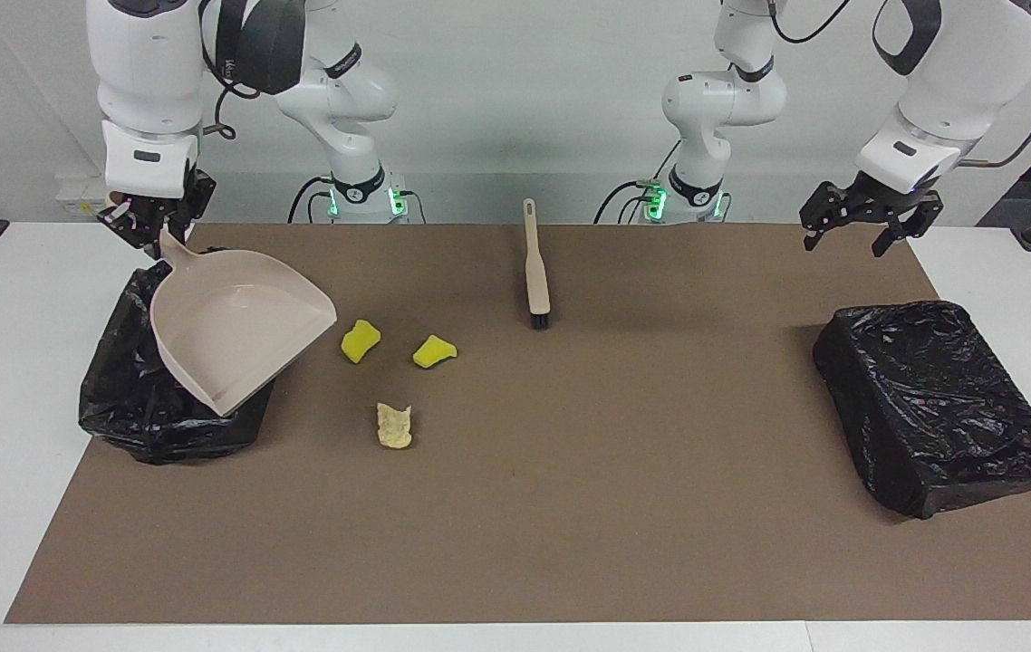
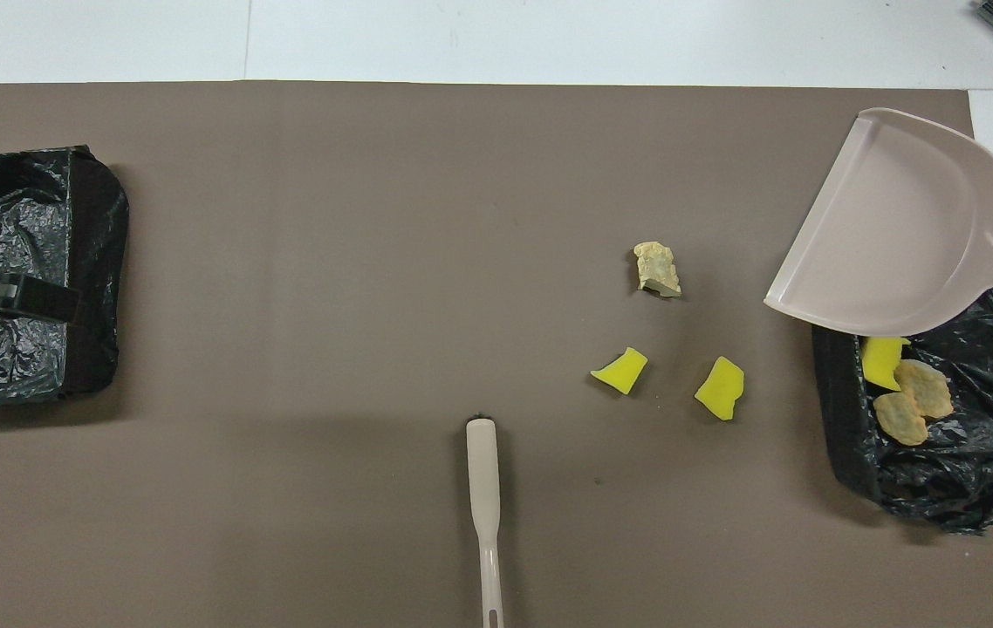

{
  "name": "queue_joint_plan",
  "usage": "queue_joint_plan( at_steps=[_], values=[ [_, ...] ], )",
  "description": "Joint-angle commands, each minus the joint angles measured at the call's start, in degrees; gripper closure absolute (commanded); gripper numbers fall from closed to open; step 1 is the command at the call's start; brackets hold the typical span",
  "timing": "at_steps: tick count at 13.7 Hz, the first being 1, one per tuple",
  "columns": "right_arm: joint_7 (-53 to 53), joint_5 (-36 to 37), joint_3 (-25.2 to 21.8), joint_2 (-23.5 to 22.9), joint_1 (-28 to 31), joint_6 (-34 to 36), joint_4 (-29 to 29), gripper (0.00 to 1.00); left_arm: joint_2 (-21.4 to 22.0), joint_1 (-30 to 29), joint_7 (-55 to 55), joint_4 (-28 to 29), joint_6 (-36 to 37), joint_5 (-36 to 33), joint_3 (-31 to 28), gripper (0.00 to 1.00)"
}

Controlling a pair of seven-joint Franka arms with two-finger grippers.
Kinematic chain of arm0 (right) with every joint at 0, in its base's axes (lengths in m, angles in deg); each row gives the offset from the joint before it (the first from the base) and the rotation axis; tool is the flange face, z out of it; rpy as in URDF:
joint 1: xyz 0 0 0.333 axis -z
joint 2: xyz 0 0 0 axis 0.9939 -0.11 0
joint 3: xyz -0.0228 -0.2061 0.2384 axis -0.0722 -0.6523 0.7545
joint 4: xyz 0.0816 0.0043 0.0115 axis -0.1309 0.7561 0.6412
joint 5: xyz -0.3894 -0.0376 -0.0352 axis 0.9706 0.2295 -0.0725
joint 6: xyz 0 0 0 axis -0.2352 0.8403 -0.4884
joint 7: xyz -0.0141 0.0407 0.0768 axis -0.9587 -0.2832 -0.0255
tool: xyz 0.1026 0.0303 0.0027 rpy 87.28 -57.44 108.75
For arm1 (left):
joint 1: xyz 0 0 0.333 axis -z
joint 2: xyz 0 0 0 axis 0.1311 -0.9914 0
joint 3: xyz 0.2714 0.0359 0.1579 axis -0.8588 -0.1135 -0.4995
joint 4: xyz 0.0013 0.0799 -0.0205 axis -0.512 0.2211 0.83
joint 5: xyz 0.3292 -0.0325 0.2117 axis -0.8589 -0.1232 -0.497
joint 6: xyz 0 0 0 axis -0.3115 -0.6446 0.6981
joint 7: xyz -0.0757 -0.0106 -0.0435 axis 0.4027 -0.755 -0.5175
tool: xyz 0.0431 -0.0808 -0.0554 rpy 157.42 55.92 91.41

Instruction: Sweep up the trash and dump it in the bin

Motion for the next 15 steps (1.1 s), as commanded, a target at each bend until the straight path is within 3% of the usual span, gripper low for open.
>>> queue_joint_plan(
  at_steps=[1,4,6,10,15],
  values=[
    [-0.79,-2.13,-0.09,0.3,0.72,0.53,-0.24,1.0,-0.27,-0.93,0.88,-0.41,0.14,-1.02,0.67,0.0],
    [-3.94,-3.09,-0.09,0.56,0.63,0.88,-0.16,1.0,-0.18,-0.93,0.88,-0.23,-0.03,-1.02,0.67,0.0],
    [-12.17,-3.97,0.35,0.48,-0.42,1.58,0.28,1.0,-0.18,-0.93,0.88,-0.14,-0.03,-1.02,0.67,0.0],
    [-38.1,-12.75,0.44,-3.38,-9.01,2.03,0.29,1.0,-0.18,-1.1,0.97,-0.14,-0.12,-1.02,0.67,0.0],
    [-57.54,-22.51,0.44,-10.23,-18.15,-1.56,-0.33,1.0,-0.18,-1.1,0.88,0.38,-0.38,-1.02,0.67,0.0]
  ],
)
